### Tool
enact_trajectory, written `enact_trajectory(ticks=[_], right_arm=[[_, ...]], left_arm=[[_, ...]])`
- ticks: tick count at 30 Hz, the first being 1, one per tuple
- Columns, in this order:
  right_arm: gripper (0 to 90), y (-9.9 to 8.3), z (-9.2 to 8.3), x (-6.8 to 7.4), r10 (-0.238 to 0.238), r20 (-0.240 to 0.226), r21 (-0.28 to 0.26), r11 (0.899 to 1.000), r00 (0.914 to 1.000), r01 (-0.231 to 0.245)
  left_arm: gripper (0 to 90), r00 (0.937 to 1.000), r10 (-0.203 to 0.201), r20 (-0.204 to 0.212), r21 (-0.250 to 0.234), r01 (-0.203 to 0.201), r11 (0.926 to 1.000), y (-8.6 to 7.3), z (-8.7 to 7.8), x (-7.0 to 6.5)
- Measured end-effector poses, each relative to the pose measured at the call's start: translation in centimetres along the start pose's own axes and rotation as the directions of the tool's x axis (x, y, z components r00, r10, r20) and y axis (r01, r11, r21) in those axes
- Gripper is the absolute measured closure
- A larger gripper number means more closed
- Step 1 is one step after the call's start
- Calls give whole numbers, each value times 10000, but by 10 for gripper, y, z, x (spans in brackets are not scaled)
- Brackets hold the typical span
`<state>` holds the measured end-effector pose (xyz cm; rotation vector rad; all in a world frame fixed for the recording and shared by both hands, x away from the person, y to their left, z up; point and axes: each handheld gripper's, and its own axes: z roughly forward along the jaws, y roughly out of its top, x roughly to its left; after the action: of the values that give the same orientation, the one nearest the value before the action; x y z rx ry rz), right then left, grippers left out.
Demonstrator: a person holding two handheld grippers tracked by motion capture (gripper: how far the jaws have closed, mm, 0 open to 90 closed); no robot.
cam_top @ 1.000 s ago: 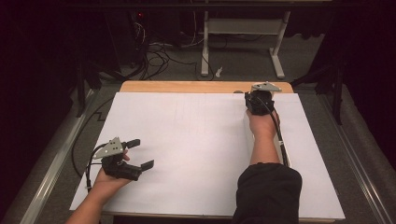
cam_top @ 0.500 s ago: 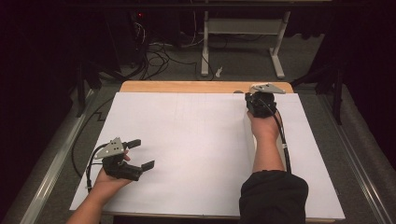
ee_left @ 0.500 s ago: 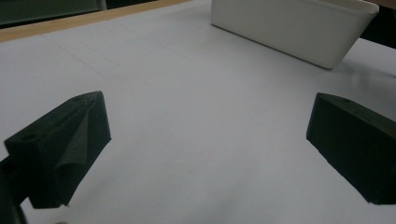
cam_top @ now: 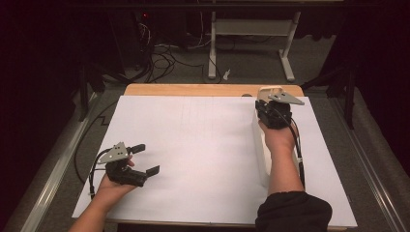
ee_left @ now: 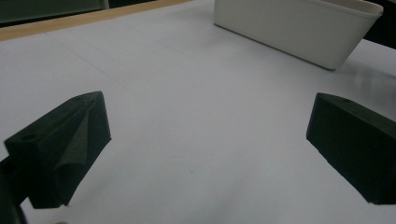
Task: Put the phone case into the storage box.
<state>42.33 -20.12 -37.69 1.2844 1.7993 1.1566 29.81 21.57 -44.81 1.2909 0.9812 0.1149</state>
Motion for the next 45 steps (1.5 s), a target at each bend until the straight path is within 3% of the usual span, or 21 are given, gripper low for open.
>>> enact_trajectory(ticks=[1,7,9,11,12,13,17,20,24,26,29,33,40,45], right_arm=[[740,0,-5,-1,74,-166,-52,10000,9998,-75],[610,0,-18,1,243,-522,-210,9995,9983,-255],[579,-1,-20,2,199,-543,-236,9995,9983,-212],[478,-3,-25,4,211,-646,-313,9992,9977,-231],[478,-3,-25,4,211,-646,-313,9992,9977,-231],[402,-5,-30,5,269,-608,-428,9986,9978,-296],[321,-7,-36,5,252,-632,-470,9985,9977,-282],[203,-6,-45,4,342,-670,-636,9972,9972,-384],[142,-6,-53,3,434,-765,-775,9958,9961,-493],[69,-7,-56,4,473,-852,-780,9955,9952,-540],[2,-8,-63,6,246,-1006,-795,9963,9946,-327],[2,-13,-76,10,-334,-1174,-846,9961,9925,236],[2,-23,-94,12,-753,-1210,-961,9933,9898,638],[2,-36,-112,8,-792,-1250,-1093,9918,9890,656]], left_arm=[[9,10000,-1,-1,-5,1,10000,0,0,0],[9,10000,-42,-45,-59,41,10000,1,0,1],[9,10000,-31,-52,-49,31,10000,1,0,1],[9,10000,-15,-65,-17,15,10000,0,0,1],[9,10000,-5,-69,4,5,10000,0,0,1],[9,10000,-8,-77,9,8,10000,0,0,1],[9,9999,32,-110,41,-32,10000,0,0,1],[9,9999,13,-126,18,-13,10000,0,1,1],[9,9999,7,-141,50,-7,10000,0,1,1],[9,9999,6,-155,74,-5,10000,0,1,2],[9,9999,-3,-163,85,4,10000,0,0,2],[9,9998,-37,-188,61,38,10000,0,1,2],[9,9998,-49,-192,12,50,10000,1,0,1],[9,9997,-63,-216,-7,63,10000,1,-1,2]])
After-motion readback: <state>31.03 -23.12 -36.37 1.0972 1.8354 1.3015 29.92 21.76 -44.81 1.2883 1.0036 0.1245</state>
